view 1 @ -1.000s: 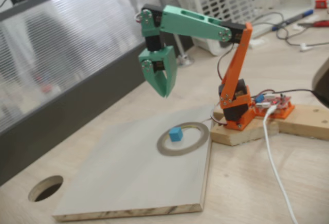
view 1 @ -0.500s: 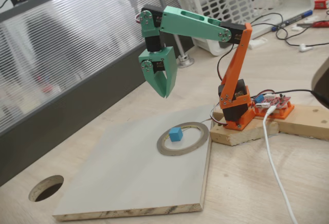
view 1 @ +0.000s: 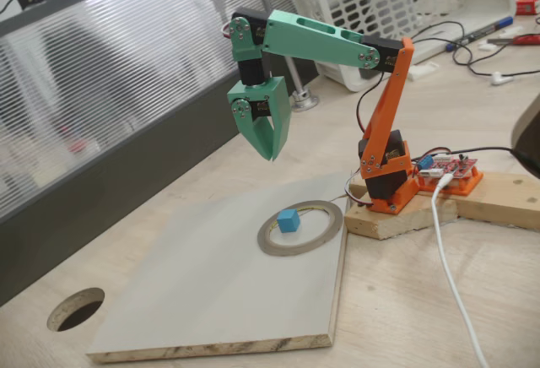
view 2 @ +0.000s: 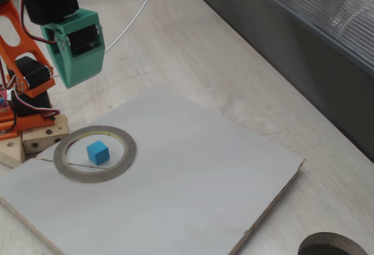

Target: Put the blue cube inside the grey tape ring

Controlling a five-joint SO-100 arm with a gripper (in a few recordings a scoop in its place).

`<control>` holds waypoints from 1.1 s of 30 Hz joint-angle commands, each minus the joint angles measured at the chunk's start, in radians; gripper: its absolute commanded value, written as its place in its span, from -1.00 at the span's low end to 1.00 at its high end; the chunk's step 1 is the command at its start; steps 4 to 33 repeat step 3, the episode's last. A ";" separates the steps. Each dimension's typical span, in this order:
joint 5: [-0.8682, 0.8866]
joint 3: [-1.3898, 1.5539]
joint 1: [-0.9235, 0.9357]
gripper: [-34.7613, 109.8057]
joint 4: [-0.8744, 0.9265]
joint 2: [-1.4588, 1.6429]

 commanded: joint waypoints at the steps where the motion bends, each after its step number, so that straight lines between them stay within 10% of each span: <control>1: 0.009 -0.011 0.006 -0.48 0.032 0.028; 33: 0.009 -0.011 0.006 -0.48 0.032 0.028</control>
